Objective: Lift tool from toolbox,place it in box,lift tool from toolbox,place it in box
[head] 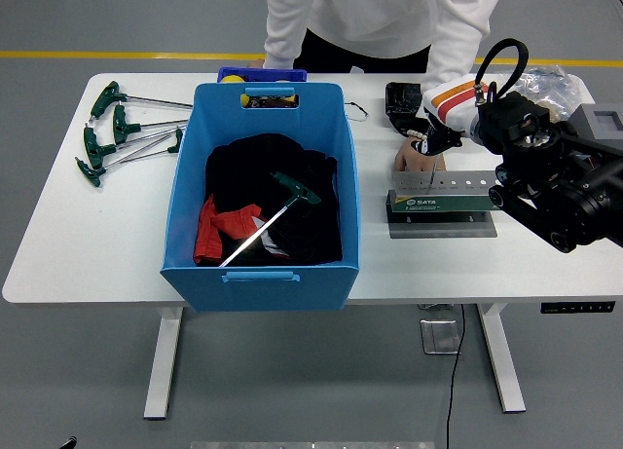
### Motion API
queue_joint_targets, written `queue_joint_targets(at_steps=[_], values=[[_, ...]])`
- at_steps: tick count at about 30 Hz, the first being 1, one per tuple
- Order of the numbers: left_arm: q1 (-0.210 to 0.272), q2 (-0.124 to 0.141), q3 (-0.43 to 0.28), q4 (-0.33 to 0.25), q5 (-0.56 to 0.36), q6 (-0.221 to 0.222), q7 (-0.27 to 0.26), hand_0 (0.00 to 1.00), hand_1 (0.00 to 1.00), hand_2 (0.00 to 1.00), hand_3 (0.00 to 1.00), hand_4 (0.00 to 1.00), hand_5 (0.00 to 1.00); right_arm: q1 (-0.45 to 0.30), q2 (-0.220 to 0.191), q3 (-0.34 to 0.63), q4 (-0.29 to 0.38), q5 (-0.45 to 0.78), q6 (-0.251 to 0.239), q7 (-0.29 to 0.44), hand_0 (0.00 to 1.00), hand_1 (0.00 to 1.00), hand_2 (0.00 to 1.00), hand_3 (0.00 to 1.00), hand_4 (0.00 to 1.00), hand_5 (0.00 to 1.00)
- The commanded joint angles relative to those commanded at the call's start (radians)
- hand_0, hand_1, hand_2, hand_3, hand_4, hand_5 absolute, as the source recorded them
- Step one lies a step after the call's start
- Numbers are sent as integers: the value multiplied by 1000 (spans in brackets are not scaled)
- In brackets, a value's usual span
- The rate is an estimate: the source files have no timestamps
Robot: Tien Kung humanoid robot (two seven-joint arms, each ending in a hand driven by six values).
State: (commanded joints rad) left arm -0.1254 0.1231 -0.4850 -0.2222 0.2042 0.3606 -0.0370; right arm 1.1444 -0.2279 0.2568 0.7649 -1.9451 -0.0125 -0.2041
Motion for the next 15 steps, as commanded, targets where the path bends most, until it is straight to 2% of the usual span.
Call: queue_joint_targets(at_steps=[8, 15], values=[[1, 3, 5, 2, -11, 1, -3, 680, 604, 663, 682, 723, 607, 34, -45, 48, 105, -6, 32, -11, 2, 2, 20, 58, 784, 665], [2, 3, 4, 1, -10, 2, -3, 679, 604, 663, 680, 723, 609, 55, -27, 153, 193, -41, 13, -17, 2, 2, 29, 58, 793, 672]])
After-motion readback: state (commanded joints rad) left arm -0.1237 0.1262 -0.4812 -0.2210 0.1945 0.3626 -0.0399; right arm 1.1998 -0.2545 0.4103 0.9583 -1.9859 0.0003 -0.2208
